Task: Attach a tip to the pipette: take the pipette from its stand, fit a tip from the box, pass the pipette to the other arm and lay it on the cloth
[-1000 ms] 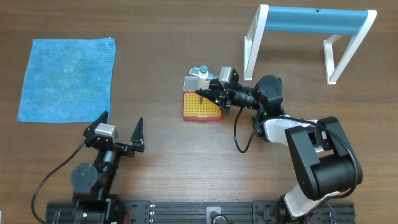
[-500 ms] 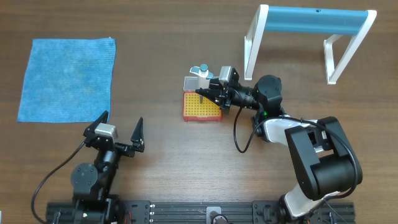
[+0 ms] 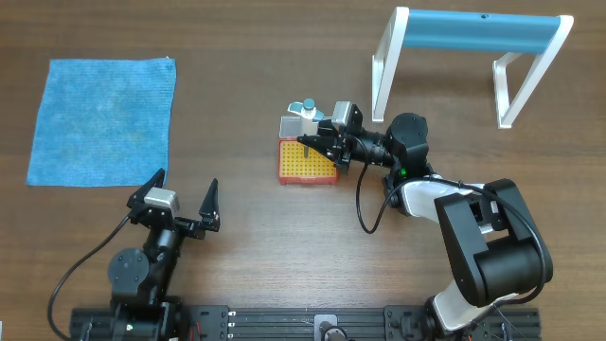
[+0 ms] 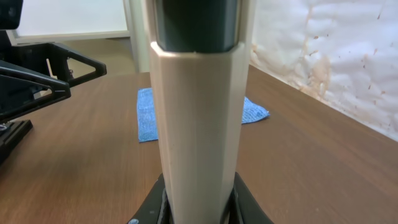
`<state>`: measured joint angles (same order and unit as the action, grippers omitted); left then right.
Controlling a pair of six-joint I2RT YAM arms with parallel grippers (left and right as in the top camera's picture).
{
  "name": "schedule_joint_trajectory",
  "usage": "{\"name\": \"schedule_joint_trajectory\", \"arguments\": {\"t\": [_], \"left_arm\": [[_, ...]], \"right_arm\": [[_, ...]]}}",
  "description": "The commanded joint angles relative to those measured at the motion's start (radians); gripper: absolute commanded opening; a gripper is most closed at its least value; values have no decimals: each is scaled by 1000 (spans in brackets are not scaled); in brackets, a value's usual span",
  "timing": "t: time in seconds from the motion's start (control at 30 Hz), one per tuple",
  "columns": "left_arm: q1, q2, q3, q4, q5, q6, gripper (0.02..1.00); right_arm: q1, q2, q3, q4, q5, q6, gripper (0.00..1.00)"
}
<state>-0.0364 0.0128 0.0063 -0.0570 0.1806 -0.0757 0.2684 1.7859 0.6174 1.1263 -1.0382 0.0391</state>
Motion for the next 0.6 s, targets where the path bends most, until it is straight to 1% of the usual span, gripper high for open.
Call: {"name": "schedule_joint_trajectory", "arguments": {"t": [0.03, 0.33, 0.47, 0.53, 0.6], "left_arm": [[-3, -6, -1, -8, 0, 5, 996], [-3, -6, -1, -7, 0, 6, 998], [-3, -6, -1, -8, 0, 5, 996], [-3, -6, -1, -7, 0, 6, 996], [-3, -6, -1, -8, 0, 6, 998]], "right_arm": [[2, -5, -6, 35, -4, -6, 77], [-27, -123, 20, 53, -50, 84, 77], [-64, -203, 57, 53, -111, 179, 77], [-87, -249, 110, 53, -164, 268, 75], [-105, -271, 160, 53, -205, 334, 80]]}}
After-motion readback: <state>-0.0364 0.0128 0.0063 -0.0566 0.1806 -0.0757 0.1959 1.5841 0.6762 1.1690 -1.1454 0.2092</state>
